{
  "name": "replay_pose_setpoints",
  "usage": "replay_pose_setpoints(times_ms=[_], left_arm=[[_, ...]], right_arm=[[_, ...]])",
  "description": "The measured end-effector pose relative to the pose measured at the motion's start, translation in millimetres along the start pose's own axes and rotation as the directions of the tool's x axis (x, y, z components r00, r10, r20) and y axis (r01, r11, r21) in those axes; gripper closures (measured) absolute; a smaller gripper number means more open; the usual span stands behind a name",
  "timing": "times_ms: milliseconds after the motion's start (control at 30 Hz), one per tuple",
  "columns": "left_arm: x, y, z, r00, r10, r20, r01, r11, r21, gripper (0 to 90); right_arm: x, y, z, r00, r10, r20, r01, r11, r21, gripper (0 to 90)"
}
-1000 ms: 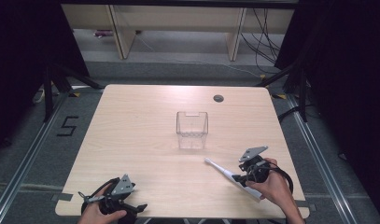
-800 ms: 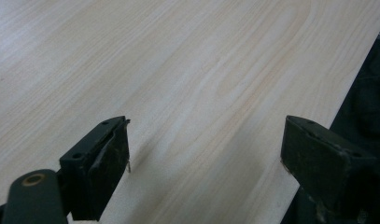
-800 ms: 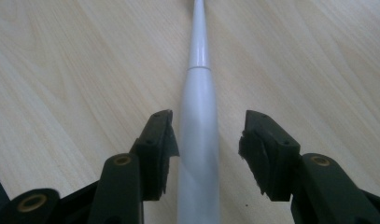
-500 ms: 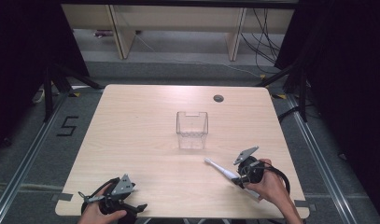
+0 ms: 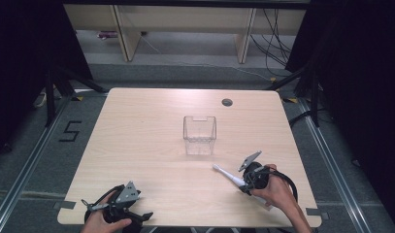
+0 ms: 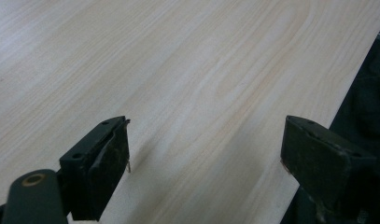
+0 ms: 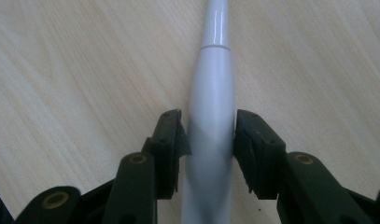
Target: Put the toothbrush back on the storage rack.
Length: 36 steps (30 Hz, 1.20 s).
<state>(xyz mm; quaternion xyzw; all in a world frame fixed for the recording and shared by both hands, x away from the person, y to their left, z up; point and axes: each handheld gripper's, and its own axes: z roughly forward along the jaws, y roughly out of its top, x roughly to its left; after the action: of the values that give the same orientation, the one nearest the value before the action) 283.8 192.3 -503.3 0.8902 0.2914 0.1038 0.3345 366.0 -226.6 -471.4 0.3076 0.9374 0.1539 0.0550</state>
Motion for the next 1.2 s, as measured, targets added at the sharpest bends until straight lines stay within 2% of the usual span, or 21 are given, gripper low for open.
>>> replay_pose_setpoints(times_ms=[33,67,167,267,300,367,433,467,733,767,800,833,867,900,967,1000,1033,1100,1133,1167,1200], left_arm=[[-0.6,-0.4,0.7,0.9998,-0.018,-0.001,0.018,0.9998,-0.002,14.8],[-0.6,-0.4,0.7,0.9998,-0.018,-0.001,0.018,0.9998,-0.002,14.8],[0.0,0.1,-0.5,1.0000,0.002,0.002,-0.002,1.0000,0.000,14.8],[-0.1,0.1,-0.4,1.0000,0.003,0.003,-0.003,1.0000,-0.001,14.8],[-0.1,0.1,-0.4,1.0000,0.003,0.003,-0.003,1.0000,-0.001,14.8],[-0.2,0.2,-0.2,1.0000,0.002,0.001,-0.002,1.0000,-0.001,14.8],[-0.2,0.3,-0.7,1.0000,0.003,0.006,-0.003,1.0000,-0.004,14.8],[0.0,0.2,-0.6,1.0000,0.002,0.001,-0.002,1.0000,-0.002,14.8],[0.2,0.3,-0.3,1.0000,0.004,0.004,-0.004,1.0000,0.002,14.8],[0.2,0.3,-0.3,1.0000,0.004,0.004,-0.004,1.0000,0.002,14.8],[0.0,0.2,-0.2,1.0000,0.005,0.005,-0.005,1.0000,-0.001,14.8],[-0.8,0.2,0.0,1.0000,0.001,0.001,-0.001,1.0000,-0.005,14.8],[-0.6,0.3,-0.3,1.0000,0.006,0.004,-0.006,1.0000,-0.004,14.8],[-0.4,0.3,-0.4,1.0000,0.006,0.002,-0.006,1.0000,-0.004,14.8],[0.0,0.3,-0.3,1.0000,0.006,0.004,-0.006,1.0000,-0.002,14.8],[-0.2,0.3,-0.5,1.0000,0.003,0.002,-0.003,1.0000,-0.002,14.8],[-0.3,0.3,-0.4,1.0000,0.005,0.002,-0.005,1.0000,-0.003,14.8],[-0.4,0.3,-0.5,1.0000,0.006,0.002,-0.006,1.0000,-0.004,14.8],[-0.4,0.4,-0.5,1.0000,0.006,0.002,-0.006,1.0000,-0.004,14.8],[-0.4,0.3,-0.6,1.0000,0.005,0.002,-0.005,1.0000,-0.004,14.8],[-0.4,0.3,-0.6,1.0000,0.005,0.002,-0.005,1.0000,-0.004,14.8]], right_arm=[[-1.1,1.2,1.0,0.9999,-0.013,0.005,0.013,1.000,0.007,61.5],[-1.1,1.2,1.0,0.9999,-0.013,0.005,0.013,1.000,0.007,61.5],[-1.6,4.4,3.3,0.9999,-0.012,0.001,0.012,0.999,0.035,62.5],[-2.3,5.6,4.5,0.9999,-0.013,-0.002,0.013,0.999,0.052,62.7],[-1.1,5.9,4.7,1.0000,0.001,-0.004,-0.001,0.998,0.060,62.8],[-2.5,6.4,5.6,0.9998,-0.019,-0.007,0.019,0.998,0.062,62.9],[-1.3,6.8,6.5,1.0000,-0.001,-0.006,0.002,0.997,0.082,63.6],[-2.4,7.2,7.1,0.9999,-0.015,-0.005,0.015,0.996,0.084,63.8],[-3.8,10.4,8.2,0.9995,-0.033,0.005,0.032,0.992,0.124,65.2],[-2.5,10.6,7.4,0.9998,-0.010,0.014,0.008,0.990,0.143,65.4],[-2.5,10.6,7.4,0.9998,-0.010,0.014,0.008,0.990,0.143,65.4],[-3.1,12.0,8.0,0.9995,-0.032,0.010,0.030,0.988,0.150,65.8],[-1.9,12.4,7.7,0.9996,-0.023,0.015,0.021,0.987,0.158,65.9],[-3.3,13.3,8.4,0.9985,-0.055,0.005,0.053,0.986,0.159,65.9],[-2.1,14.0,8.6,0.9989,-0.047,0.009,0.045,0.987,0.153,66.0],[-1.6,14.7,9.3,0.9994,-0.034,0.006,0.033,0.986,0.163,66.1],[-0.8,17.0,9.0,0.9989,-0.047,0.007,0.044,0.981,0.191,66.2],[1.1,17.8,9.0,0.9992,-0.039,0.003,0.038,0.980,0.193,66.2],[4.0,18.6,7.8,0.9999,-0.013,0.010,0.011,0.977,0.213,66.2],[2.0,21.1,9.4,0.9968,-0.080,0.000,0.078,0.973,0.217,66.3],[0.5,21.1,10.1,0.9951,-0.098,0.000,0.096,0.974,0.207,66.3]])
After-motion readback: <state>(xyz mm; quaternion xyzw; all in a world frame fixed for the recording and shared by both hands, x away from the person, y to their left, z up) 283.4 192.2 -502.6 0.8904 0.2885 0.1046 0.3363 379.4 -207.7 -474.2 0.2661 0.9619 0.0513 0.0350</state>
